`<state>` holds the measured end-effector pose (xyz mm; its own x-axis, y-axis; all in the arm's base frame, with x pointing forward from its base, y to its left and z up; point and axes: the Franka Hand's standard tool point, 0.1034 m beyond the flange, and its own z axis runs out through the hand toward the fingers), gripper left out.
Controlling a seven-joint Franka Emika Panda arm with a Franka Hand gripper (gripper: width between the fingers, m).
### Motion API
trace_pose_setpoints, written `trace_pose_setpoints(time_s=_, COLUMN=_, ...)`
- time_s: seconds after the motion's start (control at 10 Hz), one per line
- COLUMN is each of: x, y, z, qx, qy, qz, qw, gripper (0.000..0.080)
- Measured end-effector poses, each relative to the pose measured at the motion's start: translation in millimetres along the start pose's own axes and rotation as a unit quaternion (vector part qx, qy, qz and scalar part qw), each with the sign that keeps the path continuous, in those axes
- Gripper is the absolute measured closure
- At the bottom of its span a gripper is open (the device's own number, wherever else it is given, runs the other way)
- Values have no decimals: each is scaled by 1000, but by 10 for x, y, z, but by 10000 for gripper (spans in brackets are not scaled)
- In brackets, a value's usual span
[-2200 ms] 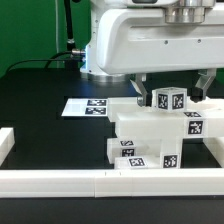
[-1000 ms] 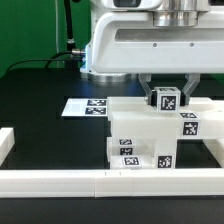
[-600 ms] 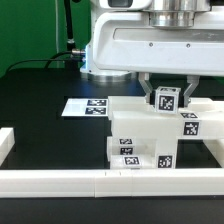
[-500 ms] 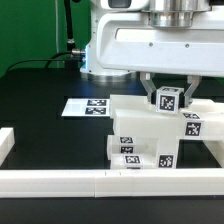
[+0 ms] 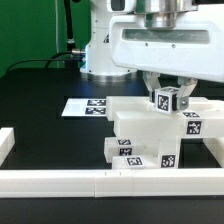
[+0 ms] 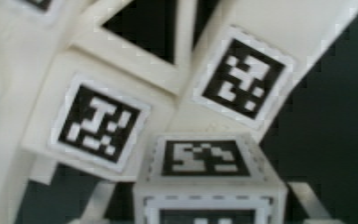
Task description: Assemble chair
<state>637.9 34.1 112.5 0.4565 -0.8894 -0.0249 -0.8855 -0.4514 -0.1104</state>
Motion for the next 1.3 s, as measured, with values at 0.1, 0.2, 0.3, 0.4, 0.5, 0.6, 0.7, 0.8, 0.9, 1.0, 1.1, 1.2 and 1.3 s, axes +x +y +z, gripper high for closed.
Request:
trace_pose_setpoints(time_s=0.1, x=5, y=0, z=2, qx=6, qy=-4, qz=58, qw=998, gripper=528)
trace_pose_setpoints(time_s=0.2, x=7, y=-3, z=2, qx=8, qy=-5, qz=94, qw=996, gripper=528)
trace_pose_setpoints(time_s=0.3, x=14, y=-6, z=2, qx=11, qy=-8, qz=129, qw=992, gripper=528)
trace_pose_setpoints(time_s=0.4, x=15, y=-7, z=1, qx=13, qy=-11, qz=154, qw=988, gripper=528)
trace_pose_setpoints(time_s=0.5, x=12, y=-11, z=1, qx=14, qy=-13, qz=180, qw=983, gripper=528)
trace_pose_setpoints(time_s=0.6, x=7, y=-13, z=1, qx=14, qy=-15, qz=201, qw=979, gripper=528)
trace_pose_setpoints(time_s=0.7, x=7, y=-13, z=2, qx=14, qy=-15, qz=199, qw=980, gripper=528)
trace_pose_setpoints(time_s=0.8, x=5, y=-11, z=8, qx=14, qy=-15, qz=194, qw=981, gripper=528)
trace_pose_setpoints(time_s=0.9, x=-3, y=-11, z=7, qx=11, qy=-15, qz=173, qw=985, gripper=342)
trace_pose_setpoints(time_s=1.0, x=-24, y=-54, z=-22, qx=3, qy=-18, qz=151, qw=988, gripper=219)
trace_pose_setpoints(time_s=1.1, x=-15, y=-69, z=-21, qx=6, qy=-17, qz=127, qw=992, gripper=219)
trace_pose_setpoints(time_s=1.2, x=-14, y=-64, z=-16, qx=7, qy=-17, qz=83, qw=996, gripper=164)
trace_pose_setpoints(time_s=1.3, x=-15, y=-64, z=-16, qx=7, qy=-17, qz=63, qw=998, gripper=154)
